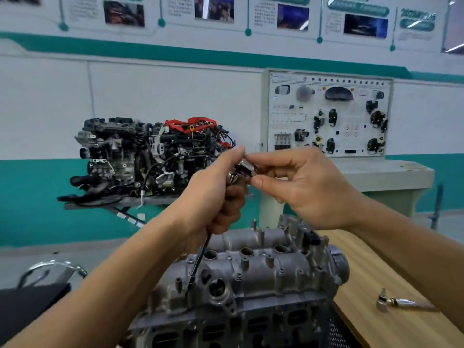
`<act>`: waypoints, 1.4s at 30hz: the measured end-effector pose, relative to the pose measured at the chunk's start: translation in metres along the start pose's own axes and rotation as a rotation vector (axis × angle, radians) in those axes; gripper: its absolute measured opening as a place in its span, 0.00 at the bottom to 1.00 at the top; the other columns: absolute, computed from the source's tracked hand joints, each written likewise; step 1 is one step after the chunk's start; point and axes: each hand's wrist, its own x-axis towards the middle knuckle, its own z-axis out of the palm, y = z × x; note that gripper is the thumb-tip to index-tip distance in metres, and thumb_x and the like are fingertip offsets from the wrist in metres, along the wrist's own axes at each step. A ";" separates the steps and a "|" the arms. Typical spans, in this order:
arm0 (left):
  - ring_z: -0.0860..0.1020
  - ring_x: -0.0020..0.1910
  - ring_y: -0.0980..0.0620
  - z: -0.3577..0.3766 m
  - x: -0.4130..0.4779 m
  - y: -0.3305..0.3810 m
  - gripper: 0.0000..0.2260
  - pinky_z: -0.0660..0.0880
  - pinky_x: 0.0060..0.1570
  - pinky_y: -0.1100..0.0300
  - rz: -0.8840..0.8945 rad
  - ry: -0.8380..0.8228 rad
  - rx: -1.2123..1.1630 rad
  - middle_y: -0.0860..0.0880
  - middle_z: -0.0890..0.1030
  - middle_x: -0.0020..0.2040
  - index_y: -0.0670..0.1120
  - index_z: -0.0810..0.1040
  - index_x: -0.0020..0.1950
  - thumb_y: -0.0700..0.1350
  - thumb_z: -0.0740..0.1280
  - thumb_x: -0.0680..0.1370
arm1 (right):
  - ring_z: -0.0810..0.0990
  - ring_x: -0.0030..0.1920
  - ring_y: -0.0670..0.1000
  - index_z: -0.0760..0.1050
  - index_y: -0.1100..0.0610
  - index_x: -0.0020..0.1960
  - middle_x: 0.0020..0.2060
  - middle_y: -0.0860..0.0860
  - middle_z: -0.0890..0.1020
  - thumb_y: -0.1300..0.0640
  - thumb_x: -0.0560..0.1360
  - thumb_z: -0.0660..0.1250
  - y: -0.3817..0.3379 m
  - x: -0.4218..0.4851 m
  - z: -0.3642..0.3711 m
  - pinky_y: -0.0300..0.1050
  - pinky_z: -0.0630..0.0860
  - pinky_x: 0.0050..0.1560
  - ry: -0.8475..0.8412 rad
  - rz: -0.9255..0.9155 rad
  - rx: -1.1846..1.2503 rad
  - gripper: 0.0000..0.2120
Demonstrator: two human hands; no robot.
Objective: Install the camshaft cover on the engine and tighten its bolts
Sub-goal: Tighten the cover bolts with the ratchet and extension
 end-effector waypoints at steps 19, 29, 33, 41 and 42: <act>0.48 0.23 0.55 -0.123 0.013 -0.002 0.20 0.47 0.24 0.67 0.170 -0.252 -0.216 0.52 0.50 0.26 0.50 0.53 0.29 0.64 0.53 0.70 | 0.81 0.49 0.49 0.72 0.63 0.68 0.49 0.56 0.83 0.71 0.77 0.67 0.005 0.113 0.068 0.42 0.76 0.52 -0.265 -0.238 -0.101 0.20; 0.57 0.20 0.53 -0.119 0.049 -0.042 0.27 0.53 0.25 0.59 0.231 0.591 -0.061 0.53 0.62 0.22 0.51 0.62 0.24 0.62 0.54 0.80 | 0.82 0.42 0.50 0.83 0.57 0.53 0.42 0.49 0.85 0.64 0.78 0.63 0.029 0.124 0.114 0.50 0.78 0.47 -0.293 -0.153 -0.505 0.11; 0.58 0.21 0.52 -0.120 0.050 -0.053 0.25 0.53 0.26 0.57 0.285 0.636 -0.059 0.51 0.63 0.23 0.52 0.62 0.24 0.60 0.54 0.80 | 0.79 0.36 0.53 0.84 0.54 0.51 0.38 0.53 0.85 0.61 0.77 0.65 0.032 0.120 0.120 0.50 0.75 0.41 -0.239 -0.196 -0.502 0.10; 0.52 0.23 0.52 -0.130 0.050 -0.054 0.22 0.51 0.24 0.61 0.267 0.620 -0.121 0.52 0.57 0.23 0.52 0.56 0.25 0.49 0.54 0.80 | 0.75 0.31 0.49 0.83 0.53 0.39 0.29 0.47 0.79 0.46 0.76 0.68 0.064 0.112 0.104 0.52 0.75 0.37 -0.111 -0.179 -0.457 0.14; 0.51 0.23 0.52 -0.129 0.051 -0.053 0.23 0.51 0.24 0.61 0.271 0.619 -0.122 0.53 0.57 0.23 0.52 0.56 0.25 0.49 0.54 0.80 | 0.76 0.31 0.49 0.83 0.53 0.39 0.29 0.47 0.79 0.45 0.76 0.68 0.068 0.111 0.103 0.51 0.74 0.37 -0.098 -0.172 -0.429 0.14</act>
